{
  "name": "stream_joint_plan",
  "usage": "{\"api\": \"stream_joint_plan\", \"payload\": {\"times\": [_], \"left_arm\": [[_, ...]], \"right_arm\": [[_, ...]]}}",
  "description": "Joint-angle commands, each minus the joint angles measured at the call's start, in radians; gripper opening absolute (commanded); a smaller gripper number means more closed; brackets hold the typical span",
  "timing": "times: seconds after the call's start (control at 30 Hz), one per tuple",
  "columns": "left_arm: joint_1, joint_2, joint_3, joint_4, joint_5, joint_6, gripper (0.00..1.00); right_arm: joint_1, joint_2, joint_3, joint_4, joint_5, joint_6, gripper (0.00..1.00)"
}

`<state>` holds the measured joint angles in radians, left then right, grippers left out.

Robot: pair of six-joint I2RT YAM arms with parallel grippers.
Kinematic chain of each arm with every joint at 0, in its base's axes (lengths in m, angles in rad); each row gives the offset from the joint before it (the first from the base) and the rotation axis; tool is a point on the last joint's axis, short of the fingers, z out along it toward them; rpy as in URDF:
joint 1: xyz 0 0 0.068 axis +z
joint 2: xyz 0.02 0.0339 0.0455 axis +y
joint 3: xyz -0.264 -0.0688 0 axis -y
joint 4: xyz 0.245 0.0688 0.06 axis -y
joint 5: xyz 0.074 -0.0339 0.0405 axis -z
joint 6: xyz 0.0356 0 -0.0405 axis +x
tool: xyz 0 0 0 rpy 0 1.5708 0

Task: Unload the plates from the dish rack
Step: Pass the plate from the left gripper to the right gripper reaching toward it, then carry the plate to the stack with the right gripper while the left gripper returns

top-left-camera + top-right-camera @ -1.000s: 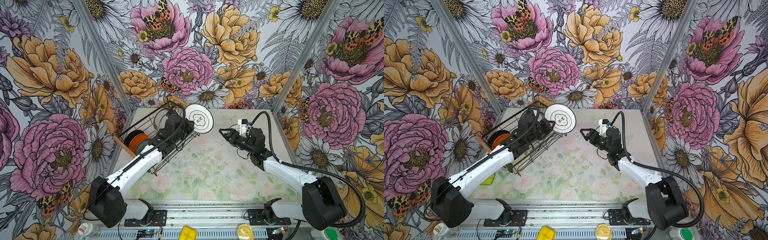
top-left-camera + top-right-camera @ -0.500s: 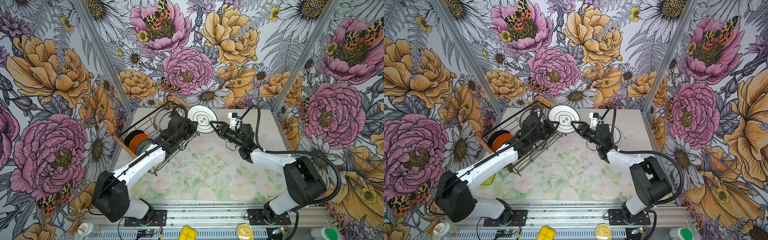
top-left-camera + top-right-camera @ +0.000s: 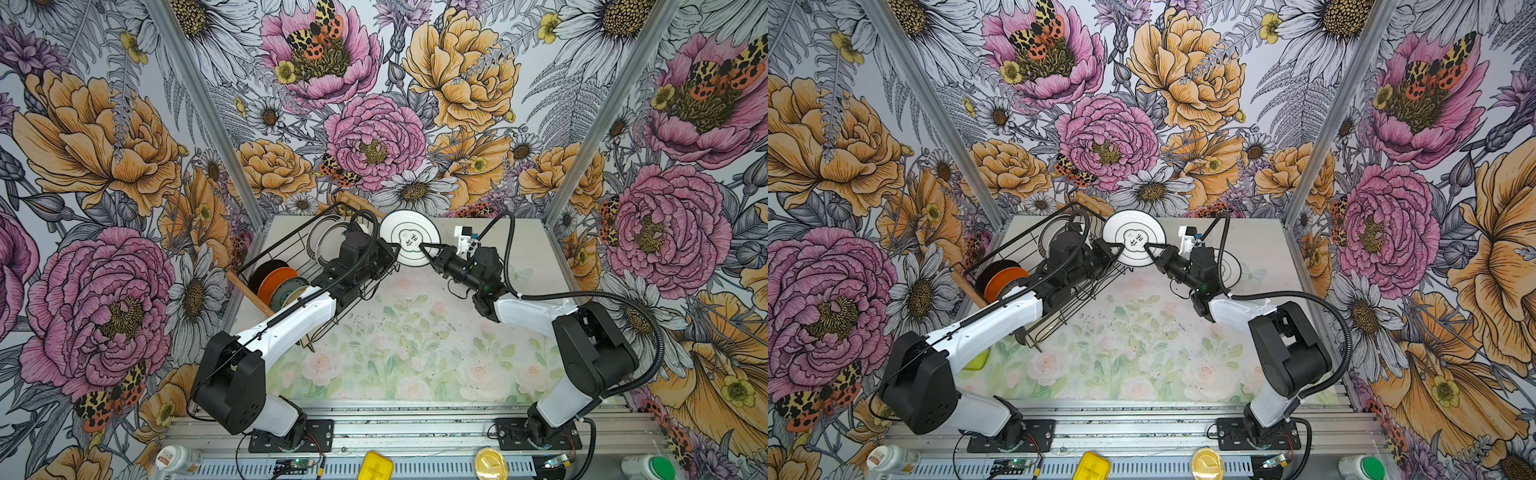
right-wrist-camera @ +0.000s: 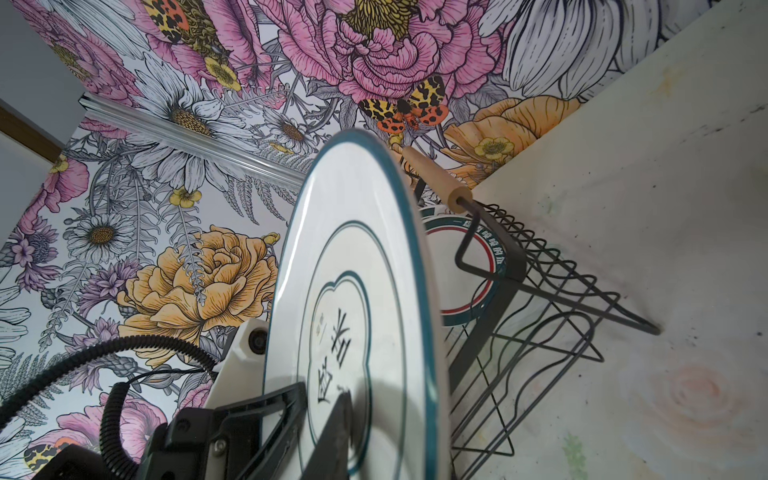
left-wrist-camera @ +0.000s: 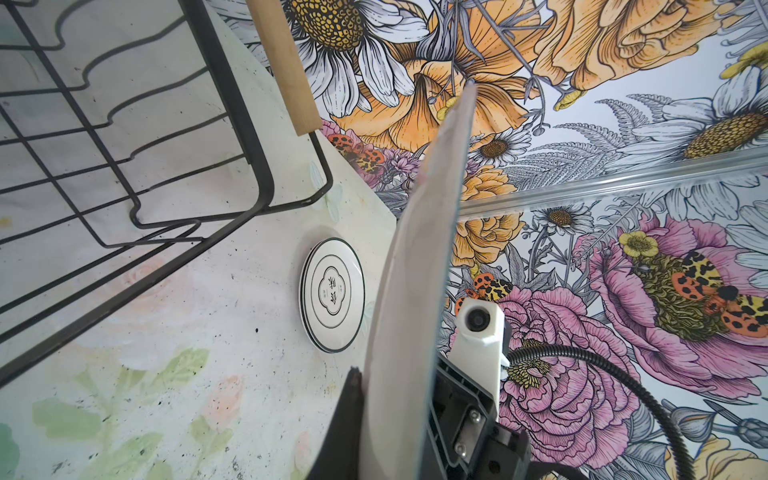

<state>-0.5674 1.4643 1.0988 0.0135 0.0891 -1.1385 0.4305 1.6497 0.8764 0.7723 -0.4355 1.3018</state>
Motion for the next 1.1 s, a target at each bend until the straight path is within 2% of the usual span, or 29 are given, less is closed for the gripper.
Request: {"api": "stream_joint_plan", "payload": {"times": [0.0, 0.3, 0.5, 0.57, 0.73, 0.9, 1.07], "left_arm": [[-0.016, 0.007, 0.001, 0.035, 0.063, -0.006, 0.00], [-0.011, 0.017, 0.008, 0.051, 0.095, 0.005, 0.01], [-0.012, 0.031, 0.019, 0.066, 0.120, 0.015, 0.06], [-0.011, 0.036, 0.028, 0.065, 0.132, 0.018, 0.14], [-0.004, -0.002, 0.032, 0.055, 0.116, 0.057, 0.49], [0.026, -0.075, 0.023, 0.021, 0.101, 0.105, 0.61], [0.064, -0.155, 0.048, -0.107, 0.055, 0.201, 0.66]], "right_arm": [[0.026, -0.017, 0.033, 0.080, -0.018, -0.070, 0.18], [0.027, -0.027, 0.027, 0.067, -0.005, -0.081, 0.00], [0.029, -0.044, 0.027, 0.036, -0.001, -0.092, 0.00], [0.027, -0.053, 0.027, 0.024, 0.004, -0.102, 0.00], [0.016, -0.083, 0.036, -0.052, 0.008, -0.155, 0.00], [-0.041, -0.128, 0.036, -0.117, 0.002, -0.204, 0.00], [-0.134, -0.202, 0.085, -0.310, -0.018, -0.334, 0.00]]}}
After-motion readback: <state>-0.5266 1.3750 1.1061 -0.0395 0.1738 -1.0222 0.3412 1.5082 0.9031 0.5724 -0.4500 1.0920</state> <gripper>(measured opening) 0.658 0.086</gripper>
